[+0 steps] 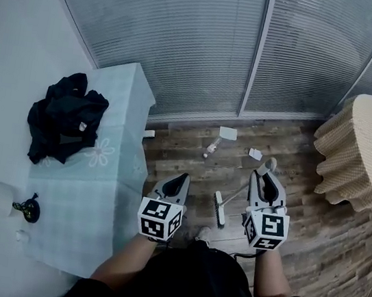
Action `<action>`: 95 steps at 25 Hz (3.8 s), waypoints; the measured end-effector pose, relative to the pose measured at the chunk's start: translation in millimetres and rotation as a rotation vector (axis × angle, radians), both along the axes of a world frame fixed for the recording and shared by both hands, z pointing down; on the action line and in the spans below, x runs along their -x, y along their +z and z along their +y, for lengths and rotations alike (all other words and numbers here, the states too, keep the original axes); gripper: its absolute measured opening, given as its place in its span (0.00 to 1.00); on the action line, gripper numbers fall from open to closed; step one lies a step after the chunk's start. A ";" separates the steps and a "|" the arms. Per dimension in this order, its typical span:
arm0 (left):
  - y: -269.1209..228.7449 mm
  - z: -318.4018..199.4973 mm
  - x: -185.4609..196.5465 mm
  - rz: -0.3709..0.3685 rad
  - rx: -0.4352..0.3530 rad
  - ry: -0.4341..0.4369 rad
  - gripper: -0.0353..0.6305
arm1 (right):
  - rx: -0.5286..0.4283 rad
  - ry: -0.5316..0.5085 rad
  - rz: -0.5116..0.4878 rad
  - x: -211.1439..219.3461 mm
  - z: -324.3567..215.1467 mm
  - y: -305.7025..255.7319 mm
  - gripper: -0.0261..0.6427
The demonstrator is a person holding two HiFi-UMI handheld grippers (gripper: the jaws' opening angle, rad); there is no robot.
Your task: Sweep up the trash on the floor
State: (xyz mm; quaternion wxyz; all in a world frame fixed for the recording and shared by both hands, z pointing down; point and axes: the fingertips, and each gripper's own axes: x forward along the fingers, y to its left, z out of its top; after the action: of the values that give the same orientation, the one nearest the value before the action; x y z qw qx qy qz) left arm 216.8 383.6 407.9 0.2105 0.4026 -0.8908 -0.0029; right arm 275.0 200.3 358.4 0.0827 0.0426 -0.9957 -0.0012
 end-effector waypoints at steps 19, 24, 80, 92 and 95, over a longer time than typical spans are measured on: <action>19.3 -76.4 106.3 0.024 -0.003 -0.045 0.05 | -0.069 -0.047 0.008 120.0 -83.7 5.9 0.18; 29.4 -96.2 136.7 0.036 -0.002 -0.002 0.05 | -0.054 -0.017 0.029 146.3 -95.6 15.1 0.18; 125.0 -104.1 487.2 0.251 0.114 0.222 0.05 | 0.457 0.803 0.210 418.1 -261.0 245.4 0.19; 123.5 -198.8 427.2 0.227 0.155 0.501 0.05 | 0.545 1.061 0.217 230.8 -285.3 276.5 0.19; 116.4 -226.9 403.2 0.212 0.150 0.553 0.05 | 0.528 1.083 0.213 196.8 -299.9 268.7 0.19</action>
State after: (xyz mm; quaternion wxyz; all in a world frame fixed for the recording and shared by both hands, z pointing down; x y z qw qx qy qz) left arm -186.5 156.7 524.2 0.3242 0.6107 -0.7182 0.0782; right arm 78.2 -99.7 627.1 0.1783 0.5205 -0.7855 0.2834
